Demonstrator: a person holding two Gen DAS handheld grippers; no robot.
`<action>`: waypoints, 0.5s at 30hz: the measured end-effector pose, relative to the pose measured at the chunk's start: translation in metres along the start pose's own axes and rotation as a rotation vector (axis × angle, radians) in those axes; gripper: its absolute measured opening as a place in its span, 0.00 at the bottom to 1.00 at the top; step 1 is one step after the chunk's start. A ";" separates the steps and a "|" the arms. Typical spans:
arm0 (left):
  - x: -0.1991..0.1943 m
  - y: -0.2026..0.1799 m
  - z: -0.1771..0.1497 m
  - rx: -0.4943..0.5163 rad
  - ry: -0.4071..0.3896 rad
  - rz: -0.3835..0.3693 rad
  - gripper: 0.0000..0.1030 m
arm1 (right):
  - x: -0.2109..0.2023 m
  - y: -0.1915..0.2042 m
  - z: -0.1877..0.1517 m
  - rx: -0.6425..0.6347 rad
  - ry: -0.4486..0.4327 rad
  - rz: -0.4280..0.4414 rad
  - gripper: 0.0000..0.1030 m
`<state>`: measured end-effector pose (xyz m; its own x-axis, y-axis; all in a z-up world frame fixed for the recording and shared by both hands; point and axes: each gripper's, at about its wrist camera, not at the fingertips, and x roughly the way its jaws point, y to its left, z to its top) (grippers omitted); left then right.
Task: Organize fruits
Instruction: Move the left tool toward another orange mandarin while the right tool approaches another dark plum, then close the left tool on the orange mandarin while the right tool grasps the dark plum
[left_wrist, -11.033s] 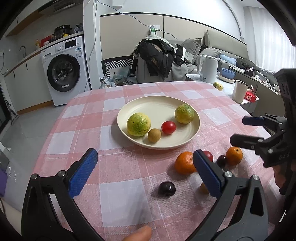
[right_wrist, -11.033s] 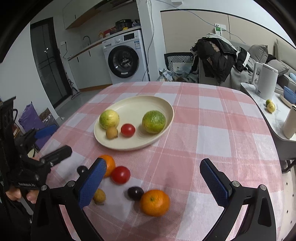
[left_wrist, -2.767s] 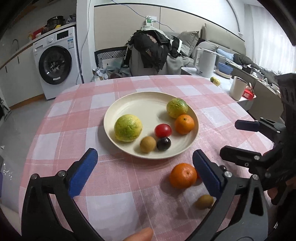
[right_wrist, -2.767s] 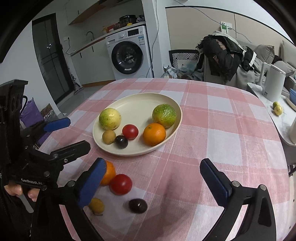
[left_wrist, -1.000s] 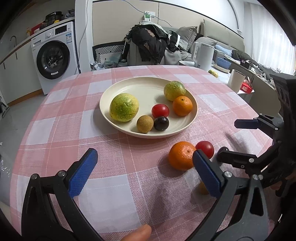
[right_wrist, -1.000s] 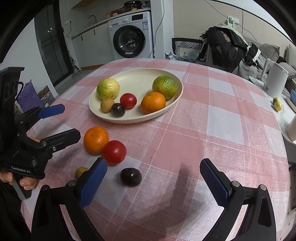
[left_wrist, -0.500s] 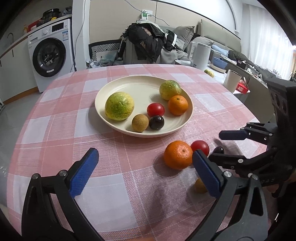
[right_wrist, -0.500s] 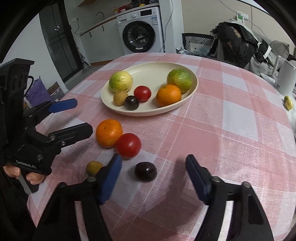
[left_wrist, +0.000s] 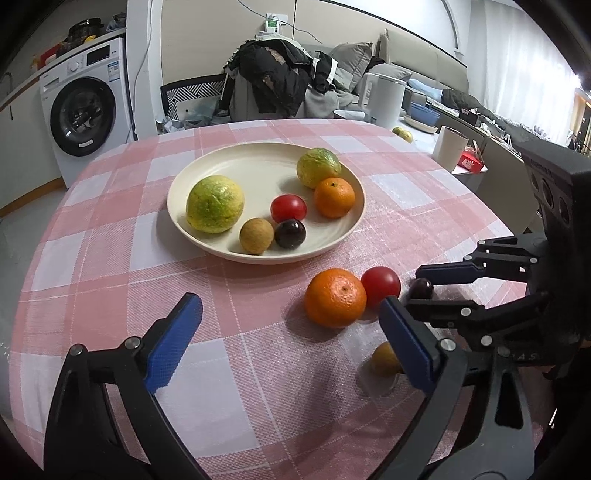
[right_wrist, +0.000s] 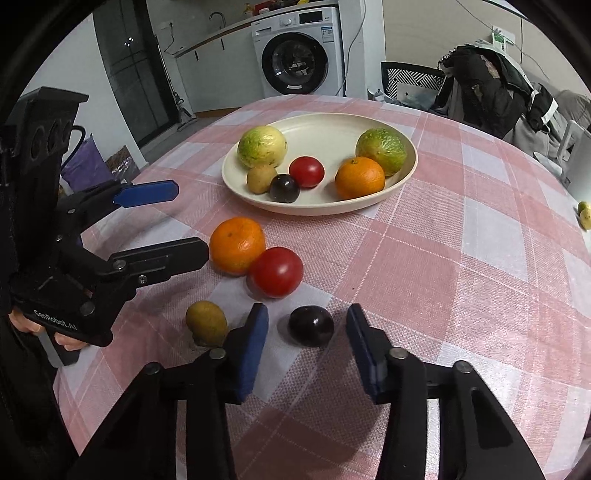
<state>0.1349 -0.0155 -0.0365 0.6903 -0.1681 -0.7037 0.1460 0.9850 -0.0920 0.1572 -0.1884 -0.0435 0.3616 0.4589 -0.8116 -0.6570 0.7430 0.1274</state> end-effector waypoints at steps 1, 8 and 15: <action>0.000 0.000 0.000 0.001 0.002 -0.002 0.93 | 0.000 0.000 0.000 -0.002 0.000 -0.002 0.37; 0.007 -0.002 -0.001 -0.005 0.034 -0.007 0.93 | -0.001 0.002 0.000 -0.016 -0.003 -0.005 0.26; 0.015 -0.006 0.000 0.006 0.066 -0.003 0.93 | -0.018 -0.003 0.006 0.017 -0.076 0.006 0.25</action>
<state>0.1443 -0.0243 -0.0468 0.6417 -0.1676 -0.7484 0.1522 0.9843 -0.0899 0.1565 -0.1967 -0.0259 0.4073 0.4986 -0.7651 -0.6484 0.7479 0.1423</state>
